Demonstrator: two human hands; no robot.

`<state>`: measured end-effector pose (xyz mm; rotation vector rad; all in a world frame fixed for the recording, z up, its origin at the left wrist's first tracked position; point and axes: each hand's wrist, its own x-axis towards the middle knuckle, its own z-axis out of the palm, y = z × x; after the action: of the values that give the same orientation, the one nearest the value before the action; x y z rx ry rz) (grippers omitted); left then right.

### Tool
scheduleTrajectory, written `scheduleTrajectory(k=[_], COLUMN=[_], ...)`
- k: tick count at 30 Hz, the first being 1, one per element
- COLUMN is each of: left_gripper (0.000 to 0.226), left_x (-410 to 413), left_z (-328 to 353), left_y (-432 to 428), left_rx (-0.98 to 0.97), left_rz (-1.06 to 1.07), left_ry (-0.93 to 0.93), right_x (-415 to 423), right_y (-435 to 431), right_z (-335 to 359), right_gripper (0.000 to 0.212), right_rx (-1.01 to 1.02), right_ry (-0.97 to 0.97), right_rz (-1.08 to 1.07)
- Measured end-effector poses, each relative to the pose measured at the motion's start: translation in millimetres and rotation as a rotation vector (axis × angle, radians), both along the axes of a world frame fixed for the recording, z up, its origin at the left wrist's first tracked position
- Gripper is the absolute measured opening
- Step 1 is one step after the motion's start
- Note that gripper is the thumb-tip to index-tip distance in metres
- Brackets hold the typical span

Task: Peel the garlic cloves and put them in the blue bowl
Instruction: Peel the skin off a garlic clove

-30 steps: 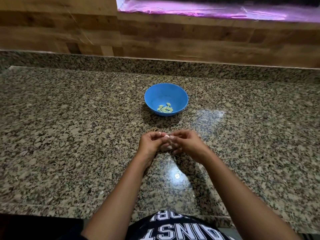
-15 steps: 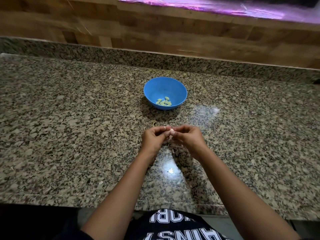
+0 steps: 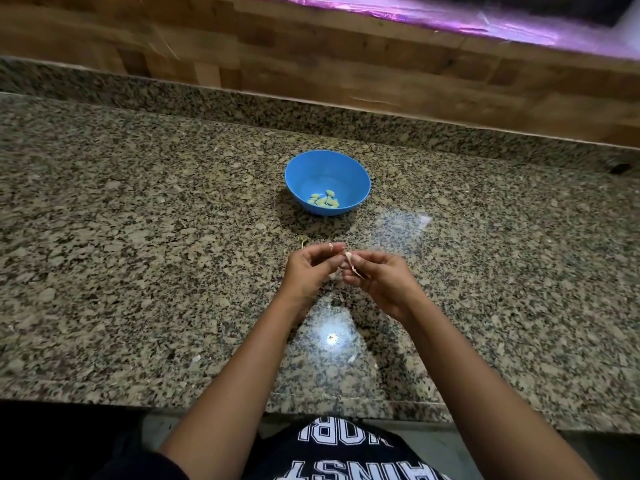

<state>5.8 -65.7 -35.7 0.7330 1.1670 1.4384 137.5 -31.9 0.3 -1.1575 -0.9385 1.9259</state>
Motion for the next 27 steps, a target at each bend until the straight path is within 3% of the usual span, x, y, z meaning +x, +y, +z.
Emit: scheduleTrajectory(k=[12,21,27], left_gripper=[0.006,0.007,0.007], left_x=[-2.0,-1.3,1.3], left_z=[7.7,10.0,5.5], left_y=[3.3,7.9,11.9], left_rx=[0.025,-0.003,-0.004], left_rz=[0.022,0.005,0.056], left_ry=[0.218,0.033,0.002], right_x=[4.4,-4.1,-14.2], right_y=[9.9,5.5,1.6], right_z=[9.1,11.4,3.6], right_gripper=[0.016,0.008,0.018], right_rx=[0.155,0.358,0.462], right_ry=[-0.194,-0.412,-0.566], right_rz=[0.21,0.112,0.067])
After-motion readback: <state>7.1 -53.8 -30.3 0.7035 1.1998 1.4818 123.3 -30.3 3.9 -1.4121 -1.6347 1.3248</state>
